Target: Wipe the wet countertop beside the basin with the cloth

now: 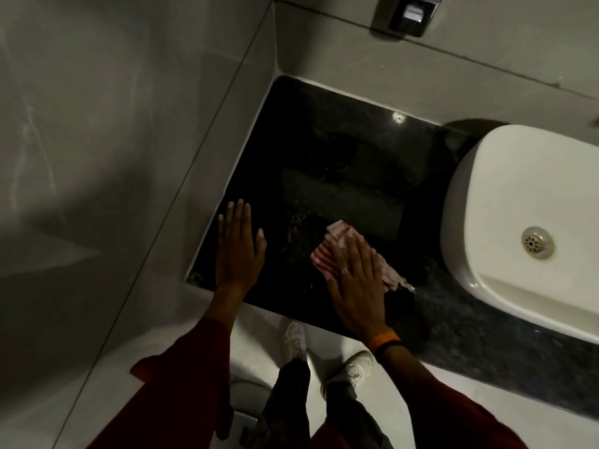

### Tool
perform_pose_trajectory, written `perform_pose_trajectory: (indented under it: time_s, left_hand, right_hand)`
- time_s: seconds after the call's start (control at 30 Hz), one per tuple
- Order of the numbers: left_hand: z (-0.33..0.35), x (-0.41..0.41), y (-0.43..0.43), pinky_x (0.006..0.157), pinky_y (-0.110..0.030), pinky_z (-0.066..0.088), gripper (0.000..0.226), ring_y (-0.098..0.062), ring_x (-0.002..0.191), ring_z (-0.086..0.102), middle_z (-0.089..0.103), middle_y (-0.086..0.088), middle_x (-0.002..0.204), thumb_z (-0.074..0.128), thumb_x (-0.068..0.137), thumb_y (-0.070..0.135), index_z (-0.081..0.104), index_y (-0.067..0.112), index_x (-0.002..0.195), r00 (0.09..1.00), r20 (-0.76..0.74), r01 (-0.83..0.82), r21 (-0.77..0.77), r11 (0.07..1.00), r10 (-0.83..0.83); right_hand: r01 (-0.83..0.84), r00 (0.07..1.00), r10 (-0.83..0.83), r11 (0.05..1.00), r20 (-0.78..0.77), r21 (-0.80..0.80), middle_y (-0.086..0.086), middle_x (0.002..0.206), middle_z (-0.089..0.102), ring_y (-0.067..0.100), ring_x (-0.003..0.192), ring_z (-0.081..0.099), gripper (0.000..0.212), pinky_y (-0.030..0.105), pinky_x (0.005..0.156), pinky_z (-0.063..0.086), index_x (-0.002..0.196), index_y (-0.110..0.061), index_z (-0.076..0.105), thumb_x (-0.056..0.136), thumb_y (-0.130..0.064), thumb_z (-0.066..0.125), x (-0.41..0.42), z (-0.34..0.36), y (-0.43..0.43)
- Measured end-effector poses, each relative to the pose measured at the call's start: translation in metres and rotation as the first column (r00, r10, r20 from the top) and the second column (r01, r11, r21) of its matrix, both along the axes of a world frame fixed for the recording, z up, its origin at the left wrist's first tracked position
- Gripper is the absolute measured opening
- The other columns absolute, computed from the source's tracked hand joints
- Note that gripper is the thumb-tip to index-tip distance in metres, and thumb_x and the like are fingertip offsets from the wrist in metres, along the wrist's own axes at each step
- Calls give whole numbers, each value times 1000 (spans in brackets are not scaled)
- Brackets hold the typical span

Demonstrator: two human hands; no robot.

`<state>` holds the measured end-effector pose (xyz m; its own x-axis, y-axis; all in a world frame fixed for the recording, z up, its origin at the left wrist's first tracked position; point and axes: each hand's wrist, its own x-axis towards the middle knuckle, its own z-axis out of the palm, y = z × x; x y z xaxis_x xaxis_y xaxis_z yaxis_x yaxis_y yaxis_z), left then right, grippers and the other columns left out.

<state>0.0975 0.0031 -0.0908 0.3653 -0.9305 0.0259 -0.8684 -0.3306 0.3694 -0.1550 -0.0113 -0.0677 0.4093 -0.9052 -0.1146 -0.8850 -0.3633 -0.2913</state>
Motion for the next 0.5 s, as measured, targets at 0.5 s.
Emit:
perform_pose_trajectory:
  time_s: [0.5]
  left_hand:
    - [-4, 0, -4, 127, -48, 12, 58, -25, 156, 5, 9, -9, 168, 17, 105, 32, 9, 9, 158, 988, 147, 17, 149, 989, -40]
  right_hand:
    - [-295, 956, 293, 954, -32, -56, 10, 168, 24, 33, 157, 18, 58, 56, 126, 10, 160, -24, 24, 104, -40, 33, 84, -15, -83]
